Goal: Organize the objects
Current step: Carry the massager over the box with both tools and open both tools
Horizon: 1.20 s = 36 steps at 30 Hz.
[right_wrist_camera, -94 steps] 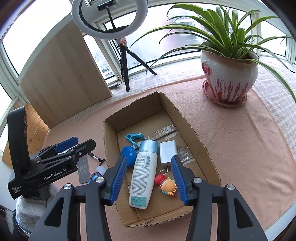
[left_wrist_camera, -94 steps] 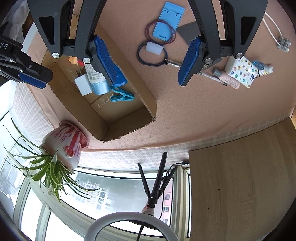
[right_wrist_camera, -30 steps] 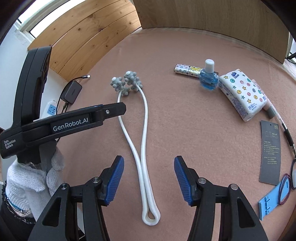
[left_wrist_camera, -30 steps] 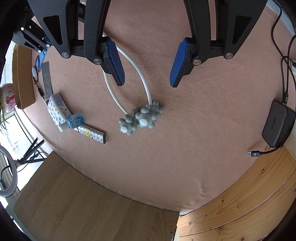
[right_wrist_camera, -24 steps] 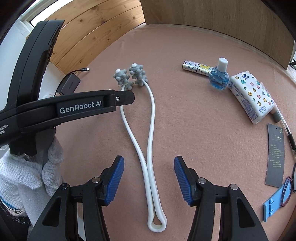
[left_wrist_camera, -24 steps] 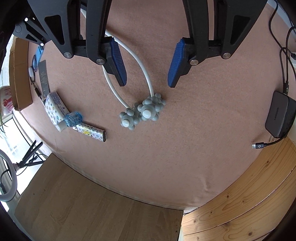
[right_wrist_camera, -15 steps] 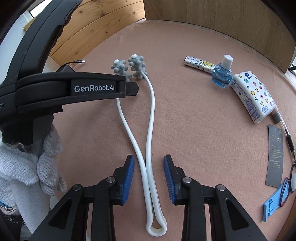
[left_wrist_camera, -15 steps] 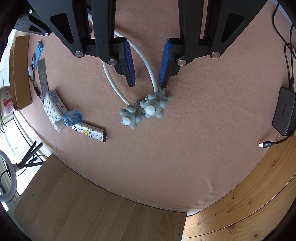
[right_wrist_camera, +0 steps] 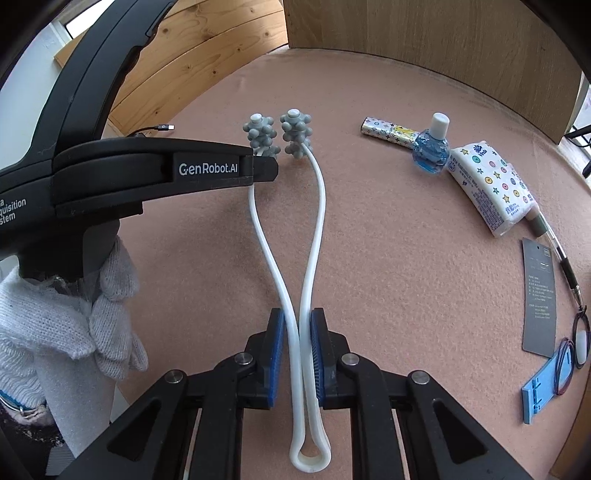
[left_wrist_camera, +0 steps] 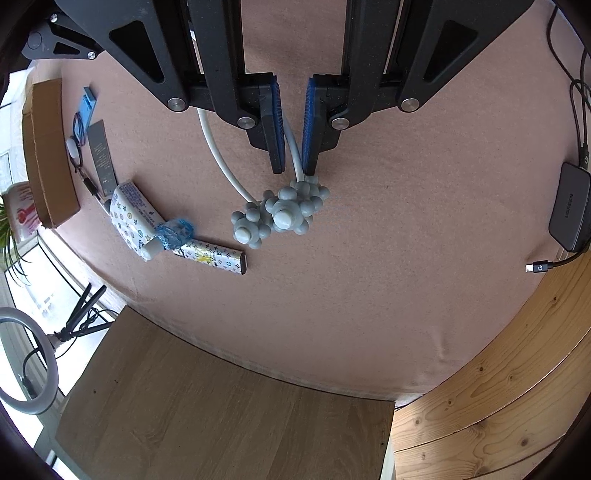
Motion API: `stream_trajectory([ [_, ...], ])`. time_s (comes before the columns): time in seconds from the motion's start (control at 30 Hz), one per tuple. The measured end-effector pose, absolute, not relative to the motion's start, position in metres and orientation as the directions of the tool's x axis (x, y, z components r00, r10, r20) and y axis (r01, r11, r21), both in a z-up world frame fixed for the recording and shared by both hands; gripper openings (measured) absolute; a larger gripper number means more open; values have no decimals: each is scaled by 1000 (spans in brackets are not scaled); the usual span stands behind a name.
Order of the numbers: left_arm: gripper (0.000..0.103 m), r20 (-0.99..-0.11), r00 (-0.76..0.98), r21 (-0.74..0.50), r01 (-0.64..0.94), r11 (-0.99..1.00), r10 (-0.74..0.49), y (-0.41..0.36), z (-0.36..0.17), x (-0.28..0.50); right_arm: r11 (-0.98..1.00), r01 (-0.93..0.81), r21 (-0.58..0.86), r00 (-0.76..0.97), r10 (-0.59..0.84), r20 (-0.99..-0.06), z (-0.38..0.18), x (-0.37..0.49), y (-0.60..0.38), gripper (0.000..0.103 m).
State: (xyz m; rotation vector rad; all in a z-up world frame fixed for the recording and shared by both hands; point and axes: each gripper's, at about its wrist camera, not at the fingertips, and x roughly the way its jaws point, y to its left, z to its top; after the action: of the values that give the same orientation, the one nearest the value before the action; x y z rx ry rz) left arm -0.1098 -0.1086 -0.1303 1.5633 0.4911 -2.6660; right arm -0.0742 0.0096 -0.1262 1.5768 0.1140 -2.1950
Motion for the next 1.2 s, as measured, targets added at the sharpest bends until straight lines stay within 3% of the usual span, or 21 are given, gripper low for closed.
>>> stream_trajectory([
  [0.6, 10, -774, -589, -313, 41, -949, 230, -59, -77, -100, -938, 312, 154, -360, -267, -894, -77, -50, 56, 13],
  [1.2, 10, -735, -592, -311, -138, -940, 330, 61, -39, -124, -975, 174, 138, -466, -205, -860, -46, -34, 141, 13],
])
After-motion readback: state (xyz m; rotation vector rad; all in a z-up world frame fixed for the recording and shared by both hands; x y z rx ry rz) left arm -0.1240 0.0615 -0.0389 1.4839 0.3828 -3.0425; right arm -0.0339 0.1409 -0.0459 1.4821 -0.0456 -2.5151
